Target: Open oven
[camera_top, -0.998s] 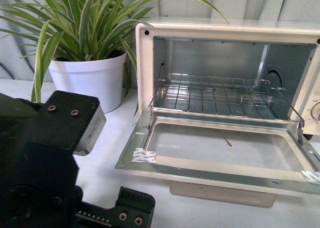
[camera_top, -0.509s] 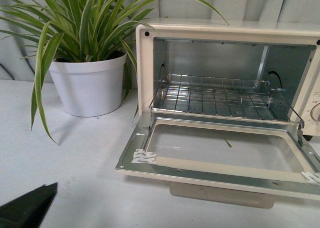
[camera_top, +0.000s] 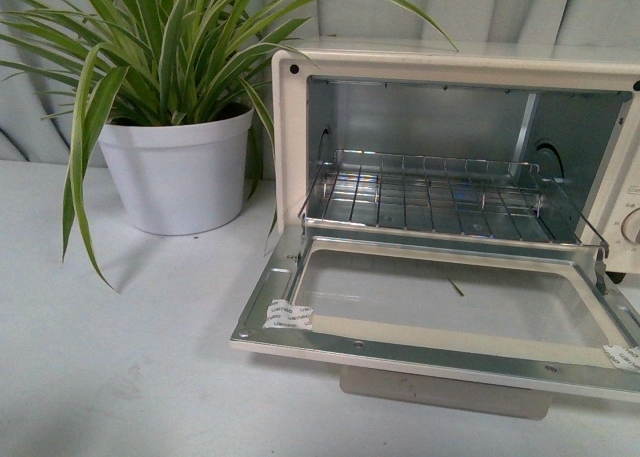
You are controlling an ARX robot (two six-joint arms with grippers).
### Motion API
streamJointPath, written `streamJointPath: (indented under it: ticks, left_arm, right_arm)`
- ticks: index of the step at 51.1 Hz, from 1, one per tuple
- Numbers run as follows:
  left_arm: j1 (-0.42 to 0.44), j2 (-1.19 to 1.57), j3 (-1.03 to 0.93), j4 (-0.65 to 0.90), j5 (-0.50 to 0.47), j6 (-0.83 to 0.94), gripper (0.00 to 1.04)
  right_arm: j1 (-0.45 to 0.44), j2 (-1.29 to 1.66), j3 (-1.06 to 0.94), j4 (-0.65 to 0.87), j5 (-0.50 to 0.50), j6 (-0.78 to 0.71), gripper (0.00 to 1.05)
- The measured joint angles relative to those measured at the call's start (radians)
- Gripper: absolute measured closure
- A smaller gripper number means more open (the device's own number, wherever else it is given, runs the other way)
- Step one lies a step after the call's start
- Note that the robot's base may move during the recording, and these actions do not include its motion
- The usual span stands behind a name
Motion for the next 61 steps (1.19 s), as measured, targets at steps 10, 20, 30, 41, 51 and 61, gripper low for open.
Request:
streamJointPath:
  ticks: [10, 20, 30, 41, 51, 61]
  left_arm:
    - [0.001, 0.000, 0.000, 0.000, 0.000, 0.000, 0.07]
    - [0.129, -0.116, -0.093, 0.146, 0.060, 0.056, 0.42]
    - [0.256, -0.320, -0.119, -0.047, 0.191, 0.067, 0.83]
    - [0.417, -0.414, -0.149, -0.081, 0.359, 0.073, 1.01]
    - [0.550, -0.423, -0.149, -0.090, 0.466, 0.074, 1.01]
    - [0.552, -0.423, -0.149, -0.090, 0.468, 0.074, 1.01]
  right_arm:
    - [-0.001, -0.001, 0.000, 0.000, 0.000, 0.000, 0.09]
    - [0.116, -0.122, -0.129, 0.259, 0.423, -0.163, 0.39]
    - [0.122, -0.156, -0.189, 0.274, 0.436, -0.206, 0.79]
    - [0.122, -0.188, -0.225, 0.284, 0.438, -0.214, 1.04]
    - [0.122, -0.203, -0.242, 0.286, 0.438, -0.214, 1.04]
    - [0.122, -0.241, -0.283, 0.293, 0.438, -0.214, 1.04]
